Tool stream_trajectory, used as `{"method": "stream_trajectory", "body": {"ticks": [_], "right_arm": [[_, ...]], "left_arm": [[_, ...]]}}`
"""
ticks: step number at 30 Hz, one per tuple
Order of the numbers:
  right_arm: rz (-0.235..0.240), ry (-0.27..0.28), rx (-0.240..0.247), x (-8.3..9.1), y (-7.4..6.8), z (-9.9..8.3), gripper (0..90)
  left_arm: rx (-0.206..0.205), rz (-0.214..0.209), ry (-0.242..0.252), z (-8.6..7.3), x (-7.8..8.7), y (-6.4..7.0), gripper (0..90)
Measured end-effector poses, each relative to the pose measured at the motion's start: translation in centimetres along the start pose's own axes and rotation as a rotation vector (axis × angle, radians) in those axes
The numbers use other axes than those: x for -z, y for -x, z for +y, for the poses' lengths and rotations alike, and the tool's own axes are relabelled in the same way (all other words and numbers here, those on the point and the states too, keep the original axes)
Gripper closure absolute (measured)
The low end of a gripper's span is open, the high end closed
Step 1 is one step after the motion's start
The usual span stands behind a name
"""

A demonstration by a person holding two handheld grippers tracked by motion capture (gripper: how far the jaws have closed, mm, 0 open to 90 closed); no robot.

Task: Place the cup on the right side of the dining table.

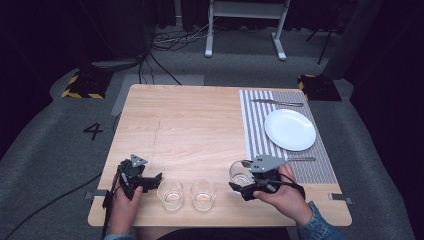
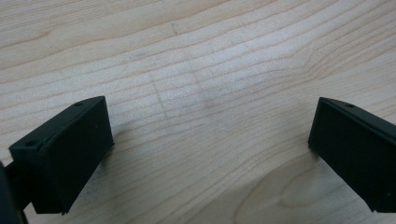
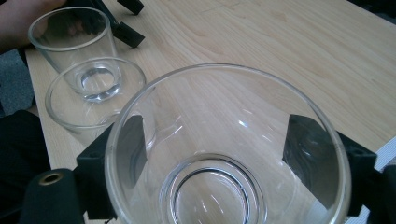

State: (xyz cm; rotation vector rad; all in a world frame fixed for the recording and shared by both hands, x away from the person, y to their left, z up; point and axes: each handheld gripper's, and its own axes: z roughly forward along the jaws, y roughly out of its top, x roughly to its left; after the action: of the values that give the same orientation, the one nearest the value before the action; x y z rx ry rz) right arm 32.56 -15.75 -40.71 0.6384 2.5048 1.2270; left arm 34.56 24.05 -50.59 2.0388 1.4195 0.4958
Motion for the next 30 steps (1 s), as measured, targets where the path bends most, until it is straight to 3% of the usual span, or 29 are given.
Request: {"method": "stream_trajectory", "body": {"ticks": [17, 30], "right_arm": [[-0.017, 0.012, -0.003, 0.4, 1.7, 2.0, 18.9], [-0.083, 0.006, -0.038, 0.2, 6.0, 4.3, 18.8]], "left_arm": [[0.0, 0.0, 0.0, 0.0, 0.0, 0.0, 0.0], [-0.001, 0.0, 0.001, 0.0, 0.0, 0.0, 0.0]]}}
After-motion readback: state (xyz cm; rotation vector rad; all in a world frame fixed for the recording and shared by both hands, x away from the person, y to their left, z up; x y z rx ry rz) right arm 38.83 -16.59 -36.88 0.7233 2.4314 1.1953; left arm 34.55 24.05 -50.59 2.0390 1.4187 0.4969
